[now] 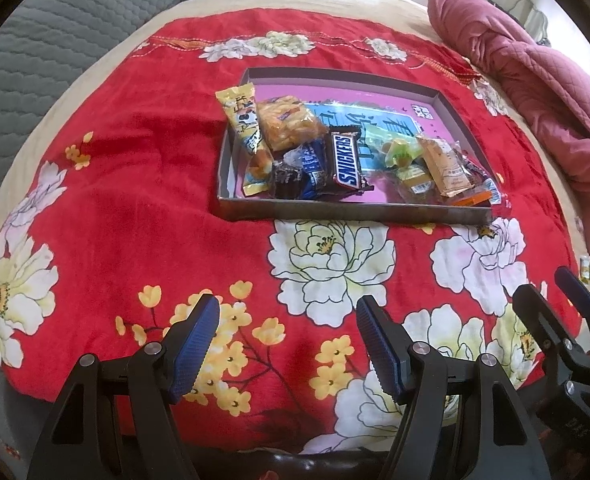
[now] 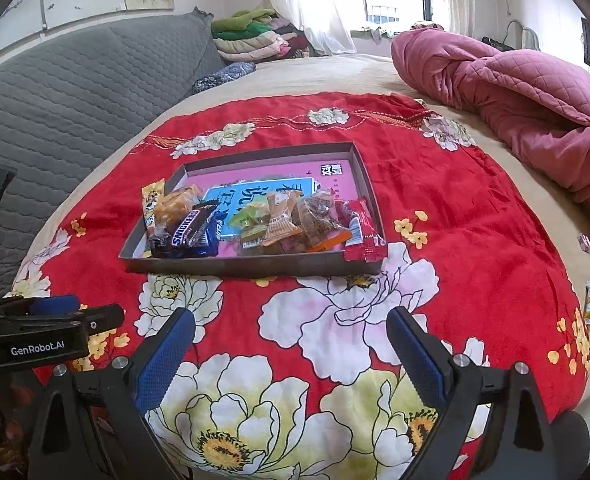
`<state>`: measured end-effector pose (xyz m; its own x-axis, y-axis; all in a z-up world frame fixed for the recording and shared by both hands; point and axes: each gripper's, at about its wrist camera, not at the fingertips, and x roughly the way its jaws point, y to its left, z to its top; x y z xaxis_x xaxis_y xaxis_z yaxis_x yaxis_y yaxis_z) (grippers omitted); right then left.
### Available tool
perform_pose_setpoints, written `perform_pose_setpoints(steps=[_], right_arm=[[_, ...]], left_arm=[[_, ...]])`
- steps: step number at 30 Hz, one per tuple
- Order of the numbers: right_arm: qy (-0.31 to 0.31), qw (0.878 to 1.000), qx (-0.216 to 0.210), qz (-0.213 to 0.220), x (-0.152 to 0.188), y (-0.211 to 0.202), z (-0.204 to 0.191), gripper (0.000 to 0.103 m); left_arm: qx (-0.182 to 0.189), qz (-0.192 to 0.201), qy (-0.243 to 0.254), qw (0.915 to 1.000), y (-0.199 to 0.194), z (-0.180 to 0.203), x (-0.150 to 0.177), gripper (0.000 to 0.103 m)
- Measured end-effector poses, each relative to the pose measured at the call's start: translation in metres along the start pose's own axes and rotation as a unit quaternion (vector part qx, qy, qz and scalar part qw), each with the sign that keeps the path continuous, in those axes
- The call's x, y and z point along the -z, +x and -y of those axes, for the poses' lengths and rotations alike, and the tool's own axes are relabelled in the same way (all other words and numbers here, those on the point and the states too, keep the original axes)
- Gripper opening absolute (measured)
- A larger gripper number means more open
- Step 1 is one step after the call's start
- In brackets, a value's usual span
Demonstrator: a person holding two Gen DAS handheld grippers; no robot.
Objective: Organize snacks
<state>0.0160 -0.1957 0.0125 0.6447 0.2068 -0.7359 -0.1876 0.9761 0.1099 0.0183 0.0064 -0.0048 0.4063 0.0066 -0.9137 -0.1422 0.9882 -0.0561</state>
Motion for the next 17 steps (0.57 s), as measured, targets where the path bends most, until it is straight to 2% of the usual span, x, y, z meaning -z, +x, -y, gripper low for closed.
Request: perform_pose_setpoints(steps=[5,11,17], right_arm=[[-0.005,1.000,0.003,0.000,0.000,0.002,-0.003,0.097],[-0.010,1.000,0.001,-0.004,0.001,0.005,-0.004,0.097],[-0.006,1.000,-0.013,0.007,-0.001,0.010,-0.001,0.098]], left_arm=[[-0.016,0.001,0.005,0.9999,0.005,-0.002,0.001,0.073],[-0.019,-0.011,0.004,0.9998,0.017,-0.005,0.002,0.073],[-0.007,0.014,-0.002,0.9999,0.025,-0.020,-0.007,0.073]])
